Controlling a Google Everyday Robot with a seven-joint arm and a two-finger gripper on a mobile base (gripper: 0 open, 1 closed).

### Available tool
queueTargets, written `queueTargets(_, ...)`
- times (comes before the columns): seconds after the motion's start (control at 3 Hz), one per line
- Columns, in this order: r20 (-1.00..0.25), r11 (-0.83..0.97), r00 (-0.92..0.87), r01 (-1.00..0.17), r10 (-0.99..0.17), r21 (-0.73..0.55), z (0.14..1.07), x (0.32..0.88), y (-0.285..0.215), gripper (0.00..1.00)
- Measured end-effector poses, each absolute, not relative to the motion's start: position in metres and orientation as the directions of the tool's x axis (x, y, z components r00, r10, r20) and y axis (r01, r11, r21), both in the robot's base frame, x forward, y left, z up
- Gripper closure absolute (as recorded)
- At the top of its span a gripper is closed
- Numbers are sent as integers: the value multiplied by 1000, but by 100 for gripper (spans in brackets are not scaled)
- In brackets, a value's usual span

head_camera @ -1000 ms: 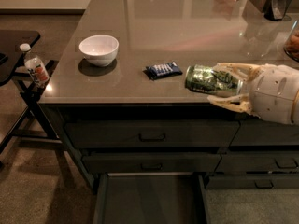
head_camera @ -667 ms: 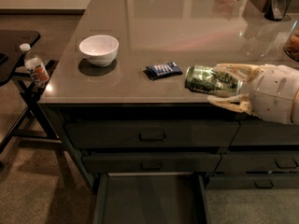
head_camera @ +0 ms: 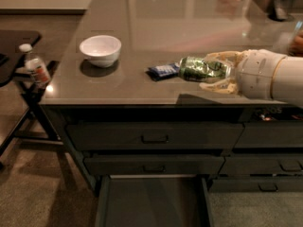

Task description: Pick green can from bottom drawer and place on counter

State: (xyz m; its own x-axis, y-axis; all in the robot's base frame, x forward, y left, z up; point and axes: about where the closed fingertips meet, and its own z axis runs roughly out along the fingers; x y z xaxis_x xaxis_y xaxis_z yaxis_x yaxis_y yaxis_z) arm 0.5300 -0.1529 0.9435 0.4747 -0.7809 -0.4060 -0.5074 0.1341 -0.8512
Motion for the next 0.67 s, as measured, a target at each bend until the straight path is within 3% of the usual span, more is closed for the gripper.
queueTargets(0.67,-504,152,470,-605,-725,-782,912,610,-117,100)
